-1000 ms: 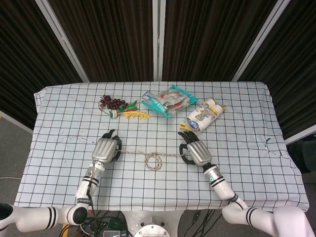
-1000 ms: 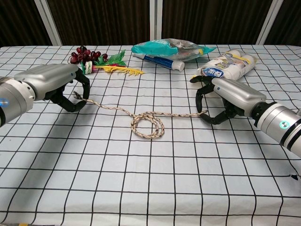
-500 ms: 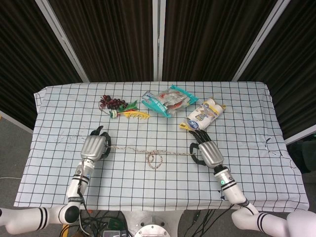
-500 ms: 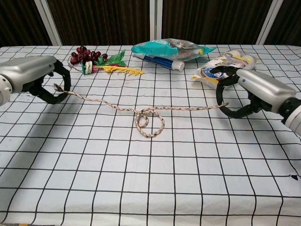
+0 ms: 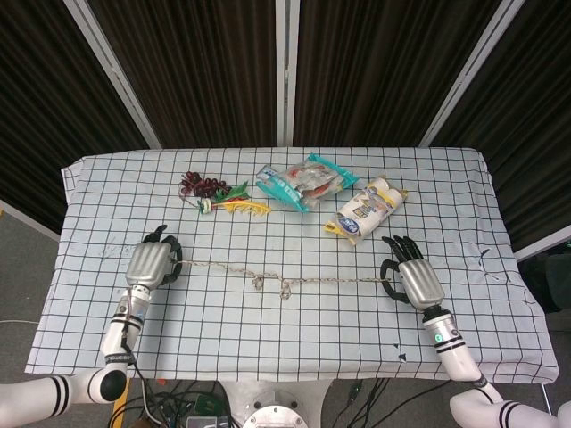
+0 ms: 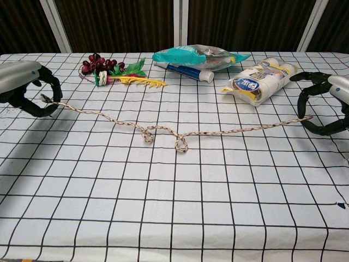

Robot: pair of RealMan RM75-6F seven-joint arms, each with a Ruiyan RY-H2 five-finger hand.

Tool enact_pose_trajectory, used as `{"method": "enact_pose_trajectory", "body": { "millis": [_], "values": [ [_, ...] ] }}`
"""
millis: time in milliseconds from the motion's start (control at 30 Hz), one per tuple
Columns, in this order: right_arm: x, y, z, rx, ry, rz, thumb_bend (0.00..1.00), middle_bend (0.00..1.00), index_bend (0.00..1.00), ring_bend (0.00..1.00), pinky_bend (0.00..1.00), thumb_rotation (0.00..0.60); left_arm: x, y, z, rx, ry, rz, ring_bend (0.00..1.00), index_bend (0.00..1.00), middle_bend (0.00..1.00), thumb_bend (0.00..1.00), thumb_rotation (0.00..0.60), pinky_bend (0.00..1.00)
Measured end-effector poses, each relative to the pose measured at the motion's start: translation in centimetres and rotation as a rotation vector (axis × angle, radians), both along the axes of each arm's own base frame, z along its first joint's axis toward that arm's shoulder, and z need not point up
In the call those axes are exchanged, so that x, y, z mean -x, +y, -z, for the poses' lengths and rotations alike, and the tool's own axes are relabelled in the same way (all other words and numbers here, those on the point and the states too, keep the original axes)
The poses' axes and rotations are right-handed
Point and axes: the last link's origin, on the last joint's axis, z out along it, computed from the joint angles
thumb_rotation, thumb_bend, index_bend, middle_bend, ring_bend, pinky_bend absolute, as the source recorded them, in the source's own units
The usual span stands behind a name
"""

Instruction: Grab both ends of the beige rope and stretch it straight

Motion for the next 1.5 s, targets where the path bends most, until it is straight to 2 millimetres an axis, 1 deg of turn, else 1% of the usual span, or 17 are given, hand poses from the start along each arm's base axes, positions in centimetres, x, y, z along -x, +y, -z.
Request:
{"method": "enact_pose_trajectory", "body": {
  "millis": [167,267,567,667,833,1167,1500],
  "values": [
    [2.4,0.9,-1.9,0.025,-0.009,0.042,0.32,0.09,0.68,0.0,0.0,0.6,1.3,-0.1,-0.6,0.003,0.002,-0.009,0.06,0.63,0.32,0.44,0.6,0.2],
    [3.5,1.4,-2.8,0.038,-0.011,0.064,0.32,0.09,0.68,0.0,0.0,0.6,2.0,-0.2,-0.8,0.0,0.001,-0.017,0.06,0.63,0.32,0.44,0.6,0.2],
    [5.9,1.8,-5.0,0.079,-0.048,0.129,0.32,0.11,0.7,0.0,0.0,0.6,3.6,0.0,-1.6,0.006,0.01,-0.04,0.06,0.63,0.32,0.44,0.6,0.2],
    [6.7,1.9,-5.4,0.084,-0.039,0.146,0.34,0.11,0.71,0.0,0.0,0.6,3.9,0.1,-1.7,0.016,0.008,-0.047,0.06,0.63,0.32,0.44,0.6,0.2],
    [7.3,2.1,-5.7,0.084,-0.036,0.168,0.35,0.11,0.71,0.0,0.0,0.6,4.7,0.1,-1.6,0.028,0.024,-0.059,0.06,0.63,0.32,0.44,0.6,0.22],
    [8.2,2.4,-6.2,0.087,-0.028,0.191,0.35,0.11,0.71,0.0,0.0,0.6,5.9,-0.2,-2.1,0.038,0.043,-0.087,0.06,0.63,0.32,0.44,0.6,0.22],
    [8.9,2.8,-5.6,0.07,-0.014,0.211,0.35,0.11,0.71,0.0,0.0,0.6,6.1,-0.5,-1.4,0.059,0.052,-0.08,0.06,0.63,0.32,0.44,0.6,0.22]
  ]
}}
